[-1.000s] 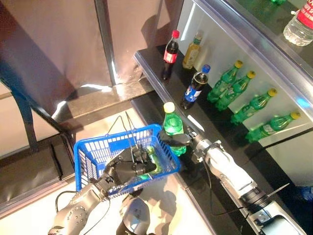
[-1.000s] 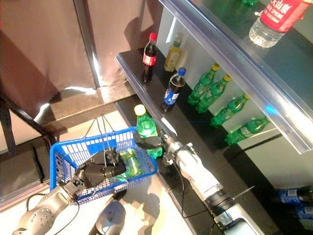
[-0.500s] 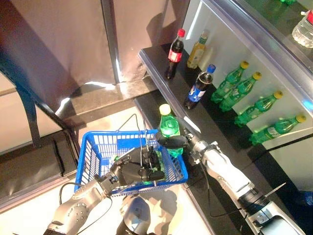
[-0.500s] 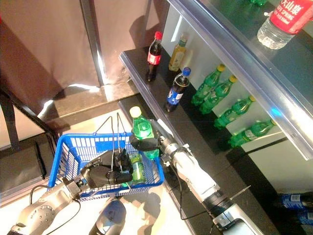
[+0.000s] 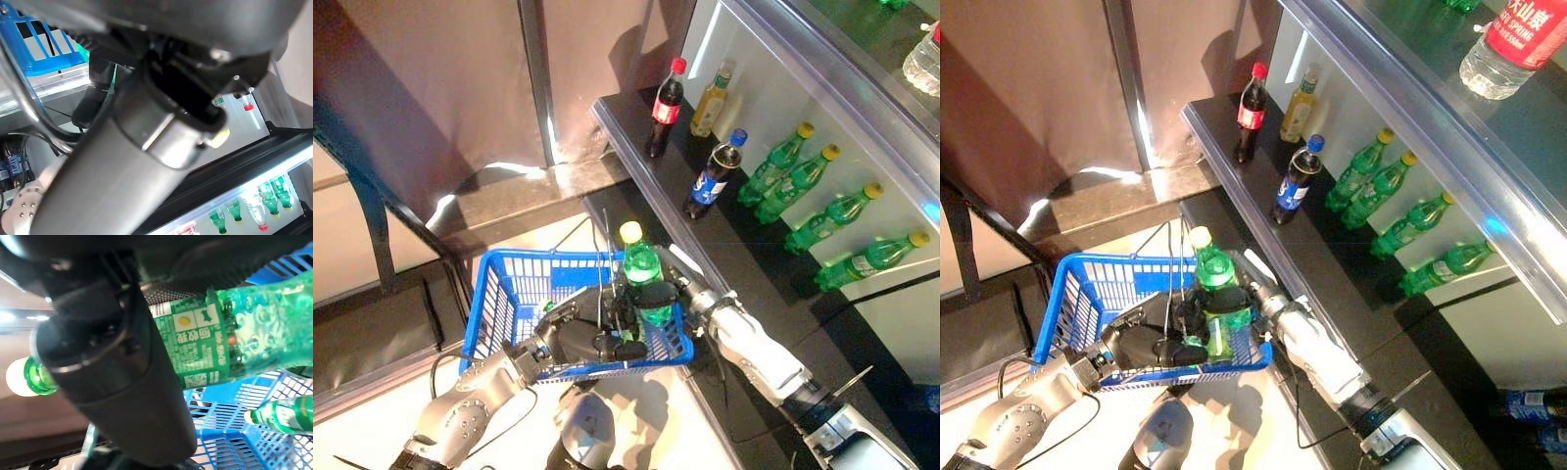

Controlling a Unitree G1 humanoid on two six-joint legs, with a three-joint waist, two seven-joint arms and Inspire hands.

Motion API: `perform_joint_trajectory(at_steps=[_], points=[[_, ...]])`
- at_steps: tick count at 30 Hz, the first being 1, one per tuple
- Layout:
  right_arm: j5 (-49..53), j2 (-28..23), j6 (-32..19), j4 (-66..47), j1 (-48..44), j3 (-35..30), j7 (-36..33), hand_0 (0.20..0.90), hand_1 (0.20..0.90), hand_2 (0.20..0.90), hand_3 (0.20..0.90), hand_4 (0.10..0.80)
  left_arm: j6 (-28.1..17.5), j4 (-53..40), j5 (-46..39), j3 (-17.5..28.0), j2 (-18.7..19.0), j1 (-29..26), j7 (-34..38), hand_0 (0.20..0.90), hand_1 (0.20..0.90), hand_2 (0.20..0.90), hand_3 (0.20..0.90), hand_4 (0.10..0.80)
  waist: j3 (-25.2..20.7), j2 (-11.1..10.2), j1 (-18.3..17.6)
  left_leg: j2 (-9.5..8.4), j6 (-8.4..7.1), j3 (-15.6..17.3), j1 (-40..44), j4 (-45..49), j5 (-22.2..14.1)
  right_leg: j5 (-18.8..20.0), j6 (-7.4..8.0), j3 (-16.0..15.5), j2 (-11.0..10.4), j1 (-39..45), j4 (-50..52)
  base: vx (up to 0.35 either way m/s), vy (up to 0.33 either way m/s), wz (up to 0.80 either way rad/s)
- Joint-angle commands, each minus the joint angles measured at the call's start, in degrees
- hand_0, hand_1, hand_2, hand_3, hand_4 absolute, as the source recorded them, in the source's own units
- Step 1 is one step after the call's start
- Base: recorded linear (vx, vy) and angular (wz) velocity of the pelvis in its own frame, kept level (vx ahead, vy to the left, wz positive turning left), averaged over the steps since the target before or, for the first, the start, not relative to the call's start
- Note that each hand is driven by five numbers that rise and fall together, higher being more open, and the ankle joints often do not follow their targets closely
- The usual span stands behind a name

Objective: Pick up the drink and place into the basket.

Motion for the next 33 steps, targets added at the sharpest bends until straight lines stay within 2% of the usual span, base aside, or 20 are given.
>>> perform_joint_trajectory(at_steps=[1,13,24,33], points=[[-0.95,1.98,-8.52,-2.89,-2.45,3.11,0.25,0.3,0.3,0.3,0.2,0.1,-13.59,-22.62,-13.21,-3.01,-7.62,-12.79,-15.96,0.3,0.3,0.3,0.2,0.1,-13.35,1.8,-0.51,0.07,1.09,0.02,3.11,-3.3,-0.4,0.56,-4.25,0.37,1.31,-3.85,7.33,0.0,0.0,0.0],[-2.49,3.61,-7.21,-0.22,-2.62,5.24,1.55,0.3,0.3,0.3,0.2,0.1,-14.2,-23.84,-13.22,-4.46,-7.78,-15.26,-16.77,0.3,0.3,0.3,0.2,0.1,-13.71,1.46,-0.46,-0.15,1.03,-0.44,2.97,-3.32,-0.45,0.6,-4.12,0.22,1.29,-3.81,7.22,0.0,0.0,0.0],[-11.53,3.41,-5.55,-0.43,-6.06,9.45,2.93,0.3,0.3,0.3,0.2,0.1,-13.46,-25.07,-12.75,-5.58,-7.6,-17.6,-17.69,0.3,0.3,0.3,0.2,0.1,-13.87,0.99,-0.05,-0.1,0.9,-0.85,2.99,-3.27,-0.51,0.46,-4.13,0.09,1.31,-3.46,7.2,0.0,0.0,0.0],[-14.25,4.23,-2.97,-0.29,-9.26,12.94,4.67,0.3,0.3,0.3,0.2,0.1,-13.1,-25.45,-12.41,-7.08,-7.52,-19.75,-17.9,0.3,0.3,0.3,0.2,0.1,-13.93,0.74,0.68,-0.37,0.9,-1.87,2.8,-3.22,-0.46,0.24,-4.28,-0.26,1.4,-3.24,7.31,0.0,0.0,0.0]])
